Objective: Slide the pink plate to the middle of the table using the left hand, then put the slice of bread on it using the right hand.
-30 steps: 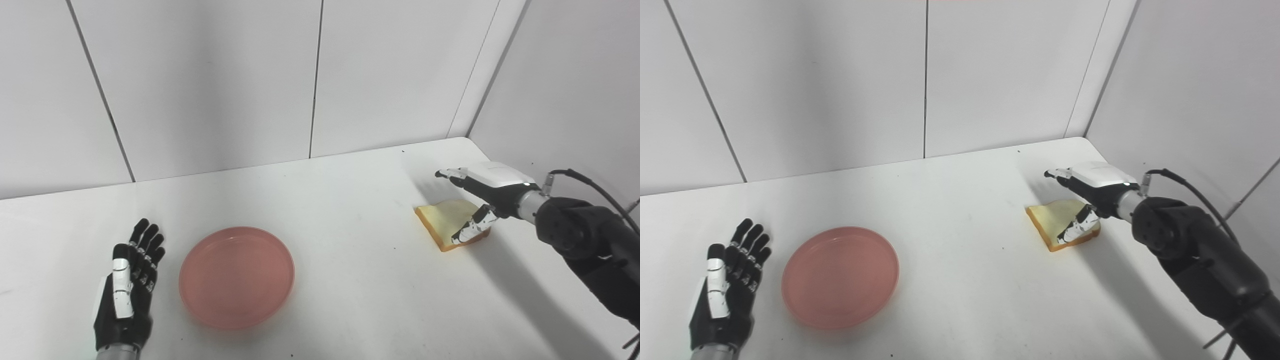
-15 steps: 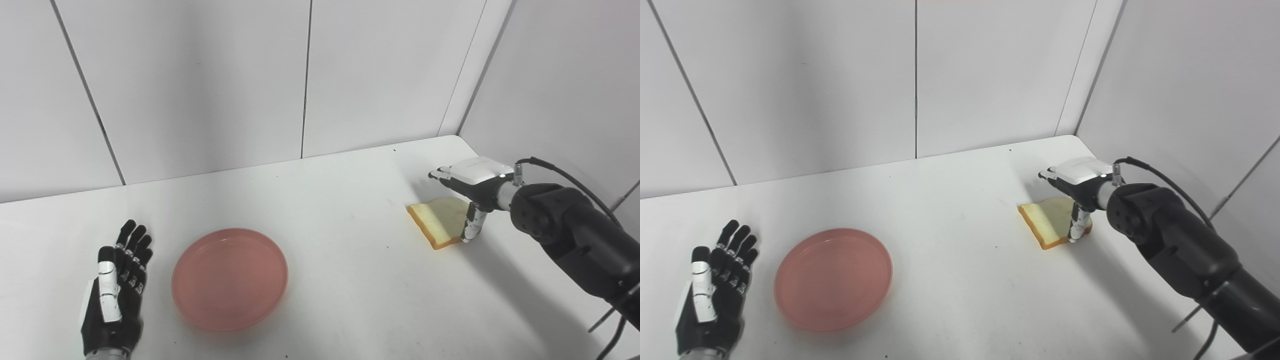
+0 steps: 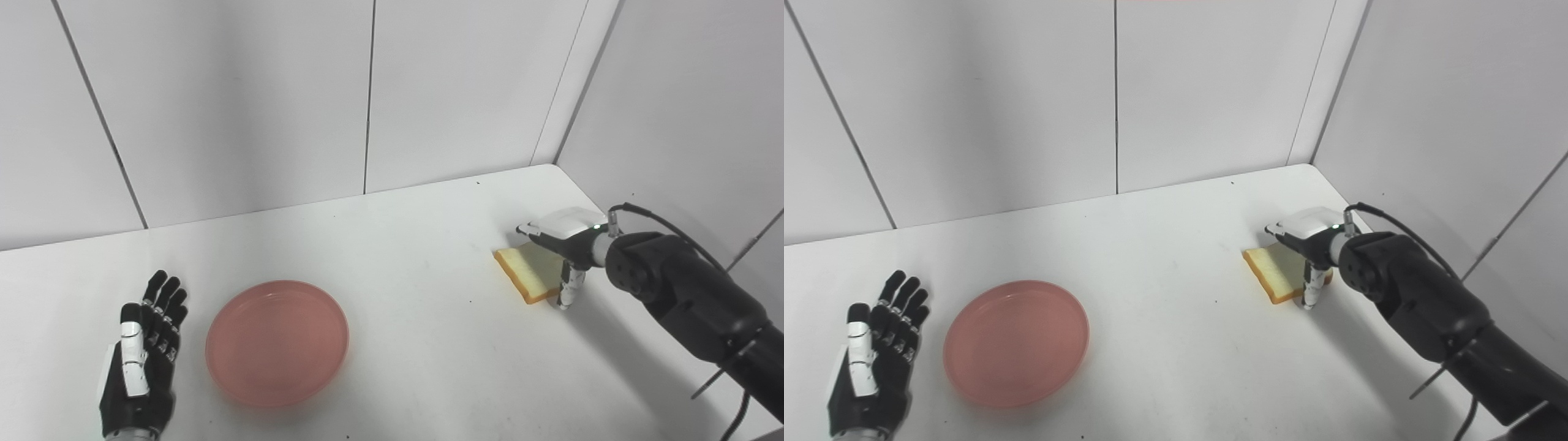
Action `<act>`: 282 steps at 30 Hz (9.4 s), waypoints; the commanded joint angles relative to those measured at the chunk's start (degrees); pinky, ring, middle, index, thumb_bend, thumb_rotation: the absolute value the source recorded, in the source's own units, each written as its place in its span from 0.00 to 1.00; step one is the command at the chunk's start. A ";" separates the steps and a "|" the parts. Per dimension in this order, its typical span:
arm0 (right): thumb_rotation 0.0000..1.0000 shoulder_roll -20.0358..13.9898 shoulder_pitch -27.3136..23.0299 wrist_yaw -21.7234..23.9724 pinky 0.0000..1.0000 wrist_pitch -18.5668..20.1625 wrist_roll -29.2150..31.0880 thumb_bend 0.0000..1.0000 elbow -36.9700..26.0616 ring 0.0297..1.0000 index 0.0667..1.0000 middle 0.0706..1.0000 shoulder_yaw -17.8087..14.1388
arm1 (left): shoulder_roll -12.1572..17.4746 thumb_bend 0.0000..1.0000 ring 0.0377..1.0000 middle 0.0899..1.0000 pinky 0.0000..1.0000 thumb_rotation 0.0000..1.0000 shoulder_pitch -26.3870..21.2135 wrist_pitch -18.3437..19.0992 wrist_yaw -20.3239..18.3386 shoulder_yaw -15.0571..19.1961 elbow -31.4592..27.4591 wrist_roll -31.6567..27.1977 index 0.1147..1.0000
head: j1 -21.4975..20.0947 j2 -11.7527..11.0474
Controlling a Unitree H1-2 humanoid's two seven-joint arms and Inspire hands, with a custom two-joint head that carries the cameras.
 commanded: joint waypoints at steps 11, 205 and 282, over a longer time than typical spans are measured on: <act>0.08 1.42 -3.35 -10.66 1.00 -3.92 -0.63 0.90 8.42 0.99 0.96 0.98 -0.73 | -0.28 0.71 0.95 0.94 0.99 1.00 -0.40 -0.76 -0.63 -0.13 -2.15 -0.67 0.89 | 0.53 0.23; 0.00 34.95 -18.73 -10.62 0.31 -18.89 2.76 0.53 2.15 0.40 0.44 0.46 13.84 | -8.80 0.68 0.93 0.92 0.97 1.00 -4.28 -14.73 10.77 -4.49 10.75 12.81 0.89 | 34.34 -0.42; 0.96 47.72 4.52 -27.48 1.00 -28.78 48.84 0.71 9.47 1.00 1.00 1.00 -11.58 | -4.48 0.71 0.99 0.99 1.00 1.00 -0.55 -5.51 8.68 -3.31 0.22 10.79 0.94 | 28.97 -0.69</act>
